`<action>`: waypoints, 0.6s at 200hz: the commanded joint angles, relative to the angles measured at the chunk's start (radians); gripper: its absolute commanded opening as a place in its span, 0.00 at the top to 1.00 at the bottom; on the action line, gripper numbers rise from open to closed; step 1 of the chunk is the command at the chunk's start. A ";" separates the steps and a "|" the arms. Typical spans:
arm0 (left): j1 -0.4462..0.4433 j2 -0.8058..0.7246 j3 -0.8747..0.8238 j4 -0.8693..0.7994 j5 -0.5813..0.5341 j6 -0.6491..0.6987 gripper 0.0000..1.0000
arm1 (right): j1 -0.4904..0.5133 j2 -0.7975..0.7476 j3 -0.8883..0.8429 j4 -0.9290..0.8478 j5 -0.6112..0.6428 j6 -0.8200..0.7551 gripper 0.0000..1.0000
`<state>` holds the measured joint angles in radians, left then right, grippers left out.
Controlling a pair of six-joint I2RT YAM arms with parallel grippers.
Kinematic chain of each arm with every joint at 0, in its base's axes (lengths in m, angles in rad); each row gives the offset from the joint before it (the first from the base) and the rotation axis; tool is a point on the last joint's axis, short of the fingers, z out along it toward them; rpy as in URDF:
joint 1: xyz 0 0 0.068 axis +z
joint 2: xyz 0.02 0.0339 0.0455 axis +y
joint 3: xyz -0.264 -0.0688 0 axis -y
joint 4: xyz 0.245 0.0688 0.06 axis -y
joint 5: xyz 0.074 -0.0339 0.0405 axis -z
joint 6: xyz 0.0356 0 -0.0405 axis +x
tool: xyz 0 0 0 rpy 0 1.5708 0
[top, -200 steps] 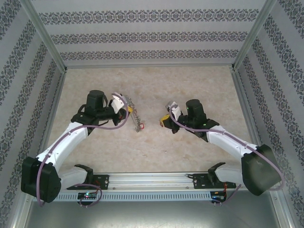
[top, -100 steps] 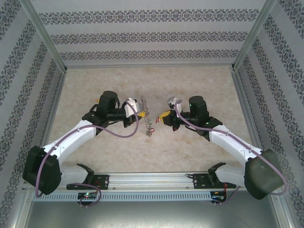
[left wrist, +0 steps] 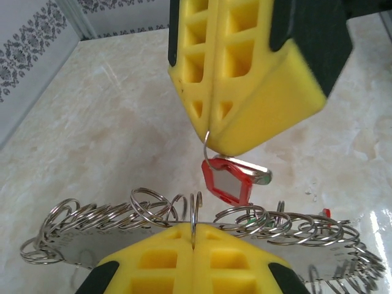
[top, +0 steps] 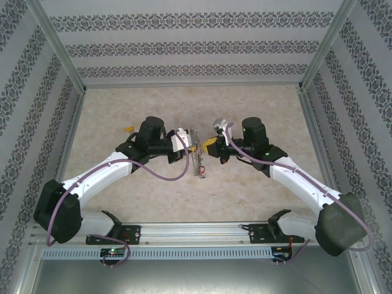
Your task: Put the keys on the keyring
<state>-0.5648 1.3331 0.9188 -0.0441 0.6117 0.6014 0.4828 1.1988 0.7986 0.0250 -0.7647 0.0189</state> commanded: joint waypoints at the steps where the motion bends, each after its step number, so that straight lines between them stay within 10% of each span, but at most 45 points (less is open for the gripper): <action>1: -0.026 0.009 0.043 0.071 -0.102 -0.029 1.00 | 0.024 0.010 0.035 -0.049 0.006 -0.050 1.00; 120: -0.064 0.019 0.020 0.159 -0.194 -0.113 1.00 | 0.067 0.058 0.060 -0.007 0.193 -0.066 1.00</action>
<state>-0.6155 1.3525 0.9207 0.0326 0.4168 0.5217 0.5461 1.2533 0.8165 -0.0132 -0.6125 -0.0322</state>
